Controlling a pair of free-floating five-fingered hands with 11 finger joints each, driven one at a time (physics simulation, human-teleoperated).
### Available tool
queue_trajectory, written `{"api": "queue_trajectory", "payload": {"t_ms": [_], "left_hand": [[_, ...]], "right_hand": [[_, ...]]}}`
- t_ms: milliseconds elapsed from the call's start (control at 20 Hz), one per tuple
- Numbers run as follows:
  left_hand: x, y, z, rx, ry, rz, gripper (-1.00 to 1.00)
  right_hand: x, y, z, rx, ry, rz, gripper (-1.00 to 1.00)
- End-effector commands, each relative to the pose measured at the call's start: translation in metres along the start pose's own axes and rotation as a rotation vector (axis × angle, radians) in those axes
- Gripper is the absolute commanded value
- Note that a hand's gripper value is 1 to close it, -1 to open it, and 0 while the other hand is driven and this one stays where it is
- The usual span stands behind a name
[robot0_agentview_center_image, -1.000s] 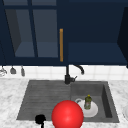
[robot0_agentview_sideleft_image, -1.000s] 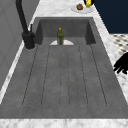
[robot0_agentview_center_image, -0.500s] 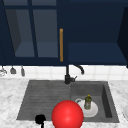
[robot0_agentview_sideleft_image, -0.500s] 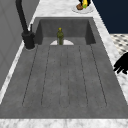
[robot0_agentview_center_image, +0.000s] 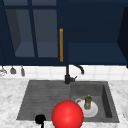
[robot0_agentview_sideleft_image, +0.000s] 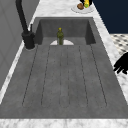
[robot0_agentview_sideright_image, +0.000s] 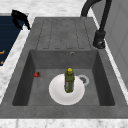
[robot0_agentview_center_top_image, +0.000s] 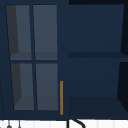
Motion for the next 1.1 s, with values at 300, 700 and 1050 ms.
{"api": "queue_trajectory", "payload": {"t_ms": [300, 700, 1050], "left_hand": [[0.0, 0.0, 0.0, 0.0, 0.0, 0.0, 0.0], [0.0, 0.0, 0.0, 0.0, 0.0, 0.0, 0.0], [0.0, 0.0, 0.0, 0.0, 0.0, 0.0, 0.0]], "right_hand": [[-0.001, 0.022, 0.014, -0.018, 0.026, 0.002, 1.0], [-0.008, 0.035, -0.017, 0.032, 0.016, 0.018, 1.0], [-0.005, 0.029, 0.004, 0.007, 0.014, 0.014, -1.0]]}}
